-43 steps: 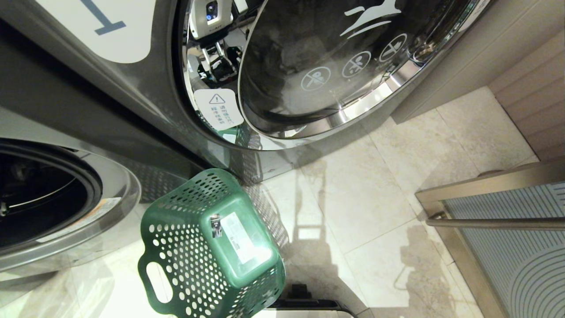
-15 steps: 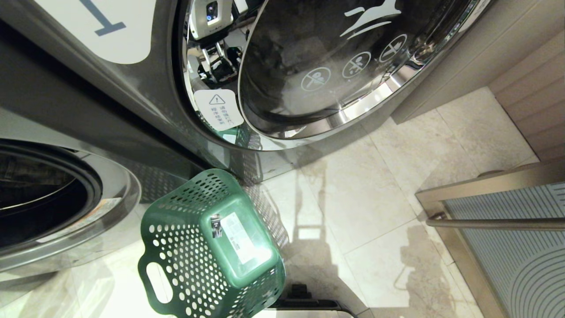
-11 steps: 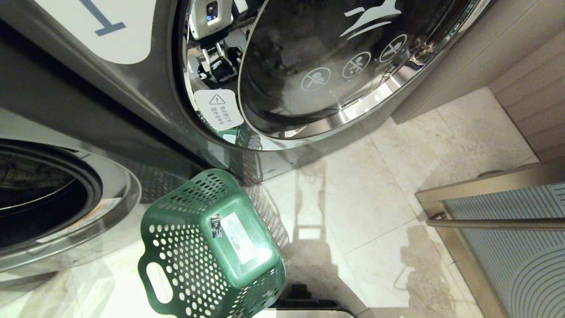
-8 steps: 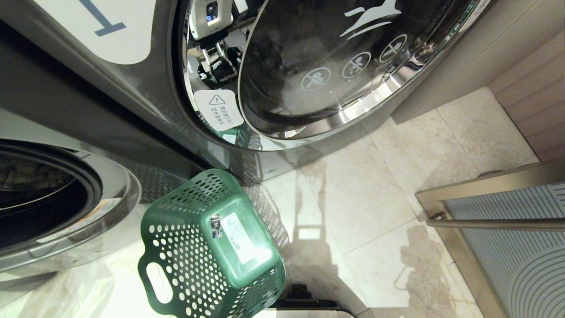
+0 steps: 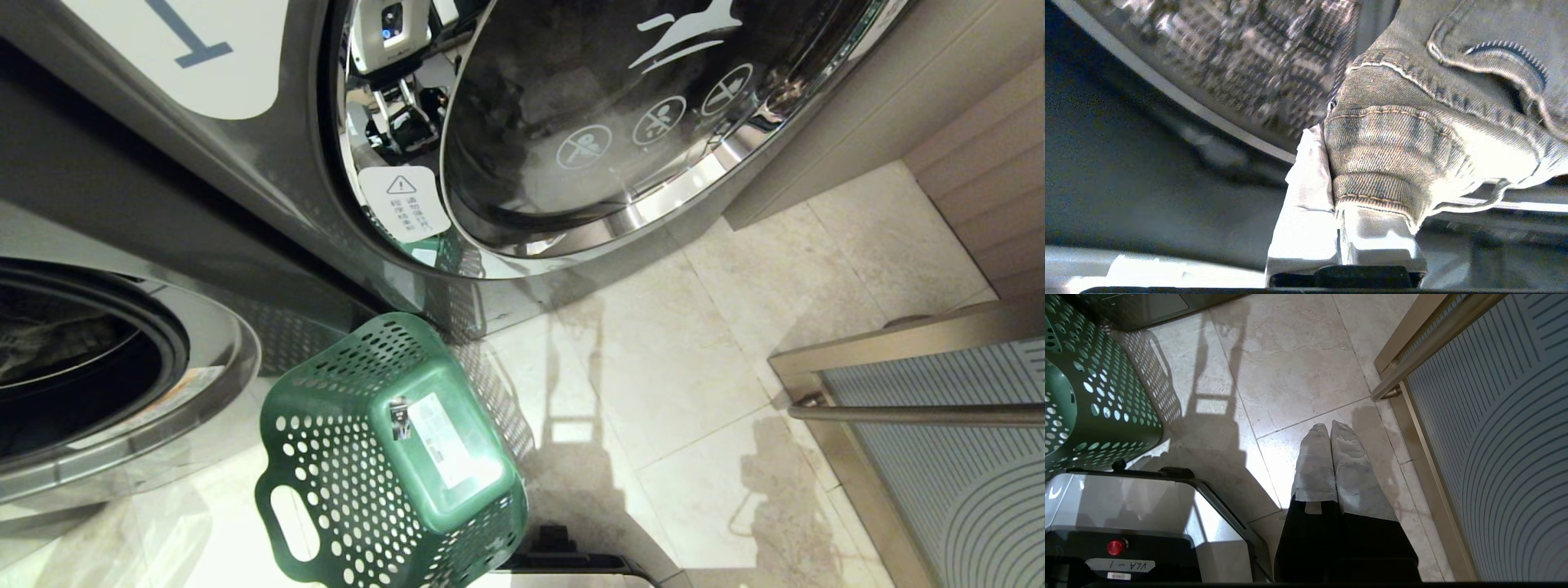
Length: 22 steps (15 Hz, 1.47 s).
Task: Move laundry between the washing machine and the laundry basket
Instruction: Pick a cloth and place it into the basket
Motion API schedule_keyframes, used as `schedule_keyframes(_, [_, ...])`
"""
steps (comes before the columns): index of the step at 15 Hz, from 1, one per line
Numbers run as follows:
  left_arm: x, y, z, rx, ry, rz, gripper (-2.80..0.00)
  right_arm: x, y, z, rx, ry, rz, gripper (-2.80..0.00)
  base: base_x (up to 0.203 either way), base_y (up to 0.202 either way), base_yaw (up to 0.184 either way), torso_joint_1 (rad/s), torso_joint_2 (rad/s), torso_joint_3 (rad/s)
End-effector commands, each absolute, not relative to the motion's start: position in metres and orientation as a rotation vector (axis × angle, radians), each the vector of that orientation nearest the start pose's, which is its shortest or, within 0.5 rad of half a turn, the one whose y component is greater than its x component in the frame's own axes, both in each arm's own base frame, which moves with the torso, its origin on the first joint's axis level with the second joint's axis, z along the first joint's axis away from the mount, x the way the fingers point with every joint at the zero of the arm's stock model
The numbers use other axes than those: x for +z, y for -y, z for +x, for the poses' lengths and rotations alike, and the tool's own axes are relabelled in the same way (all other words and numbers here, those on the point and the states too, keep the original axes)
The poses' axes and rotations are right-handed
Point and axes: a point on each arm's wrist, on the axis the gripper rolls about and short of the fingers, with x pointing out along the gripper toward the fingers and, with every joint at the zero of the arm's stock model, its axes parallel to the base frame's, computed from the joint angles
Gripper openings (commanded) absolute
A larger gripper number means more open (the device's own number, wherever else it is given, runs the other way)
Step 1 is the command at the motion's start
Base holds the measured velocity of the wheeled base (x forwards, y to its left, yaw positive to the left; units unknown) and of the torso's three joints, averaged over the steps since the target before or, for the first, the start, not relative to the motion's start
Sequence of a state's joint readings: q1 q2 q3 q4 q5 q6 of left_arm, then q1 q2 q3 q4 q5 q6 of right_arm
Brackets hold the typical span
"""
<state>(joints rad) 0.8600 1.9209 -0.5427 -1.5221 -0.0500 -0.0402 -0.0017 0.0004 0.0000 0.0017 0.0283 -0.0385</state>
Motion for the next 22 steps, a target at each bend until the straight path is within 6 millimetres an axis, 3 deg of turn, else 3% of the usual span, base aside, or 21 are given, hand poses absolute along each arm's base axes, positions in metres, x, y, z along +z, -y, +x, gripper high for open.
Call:
schedule_keyframes(1, [0.136,-0.231,0.188,0.839,0.123,0.015,-2.80,0.075,-0.001,-0.023,0.028,-0.002,-0.040,-2.80,0.000,0.000,0.000,0.000,0.00,0.000])
schedule_keyframes(6, [0.124,-0.200,0.153,0.869,0.030,-0.033,-2.80,0.075,-0.001,-0.023,0.028,-0.001,-0.040,-2.80,0.000,0.000,0.000,0.000,0.00,0.000])
schedule_keyframes(11, [0.121,-0.175,0.134,0.869,-0.006,-0.052,-2.80,0.075,-0.001,-0.023,0.028,-0.001,-0.040,-2.80,0.000,0.000,0.000,0.000,0.00,0.000])
schedule_keyframes(14, [0.119,-0.147,0.114,0.860,-0.031,-0.066,-2.80,0.075,-0.001,-0.023,0.028,-0.003,-0.040,-2.80,0.000,0.000,0.000,0.000,0.00,0.000])
schedule_keyframes(22, [0.158,-0.121,0.096,0.805,0.175,0.049,-2.80,0.075,-0.001,-0.023,0.028,-0.001,-0.040,-2.80,0.000,0.000,0.000,0.000,0.00,0.000])
